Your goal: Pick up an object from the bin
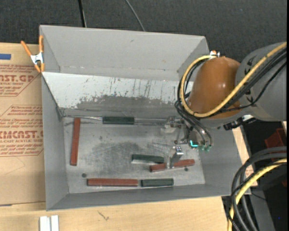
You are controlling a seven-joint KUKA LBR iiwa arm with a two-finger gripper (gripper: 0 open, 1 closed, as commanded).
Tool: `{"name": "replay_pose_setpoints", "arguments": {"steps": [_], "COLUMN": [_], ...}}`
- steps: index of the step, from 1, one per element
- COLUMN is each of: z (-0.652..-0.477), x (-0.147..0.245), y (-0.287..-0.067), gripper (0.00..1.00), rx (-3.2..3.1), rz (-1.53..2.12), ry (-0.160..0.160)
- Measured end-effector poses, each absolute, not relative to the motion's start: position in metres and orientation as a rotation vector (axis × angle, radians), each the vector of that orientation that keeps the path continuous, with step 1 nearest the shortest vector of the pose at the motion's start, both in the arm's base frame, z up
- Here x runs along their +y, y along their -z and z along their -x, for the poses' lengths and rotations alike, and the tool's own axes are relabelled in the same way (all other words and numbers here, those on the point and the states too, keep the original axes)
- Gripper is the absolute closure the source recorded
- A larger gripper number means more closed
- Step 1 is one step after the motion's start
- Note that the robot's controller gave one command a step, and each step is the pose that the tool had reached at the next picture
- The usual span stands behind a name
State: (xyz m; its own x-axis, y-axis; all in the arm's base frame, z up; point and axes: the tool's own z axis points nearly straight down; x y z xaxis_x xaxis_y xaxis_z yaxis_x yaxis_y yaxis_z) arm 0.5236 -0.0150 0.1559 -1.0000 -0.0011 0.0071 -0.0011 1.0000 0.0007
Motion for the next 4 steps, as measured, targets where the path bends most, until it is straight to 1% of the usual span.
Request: {"name": "replay_pose_setpoints", "arguments": {"steps": [1, 2, 3, 4], "z": [-0.526, -0.529, -0.529, -0.53], "x": [-0.015, 0.009, 0.017, 0.035], "y": [-0.16, -0.114, -0.107, -0.124], "gripper": [0.0, 0.0, 0.0, 0.0], "rx": [-3.142, -3.141, -3.116, -3.129], "rz": [-0.002, 0.173, 0.352, 0.288], "ry": [0.0, 0.001, 0.0, 0.0]}}
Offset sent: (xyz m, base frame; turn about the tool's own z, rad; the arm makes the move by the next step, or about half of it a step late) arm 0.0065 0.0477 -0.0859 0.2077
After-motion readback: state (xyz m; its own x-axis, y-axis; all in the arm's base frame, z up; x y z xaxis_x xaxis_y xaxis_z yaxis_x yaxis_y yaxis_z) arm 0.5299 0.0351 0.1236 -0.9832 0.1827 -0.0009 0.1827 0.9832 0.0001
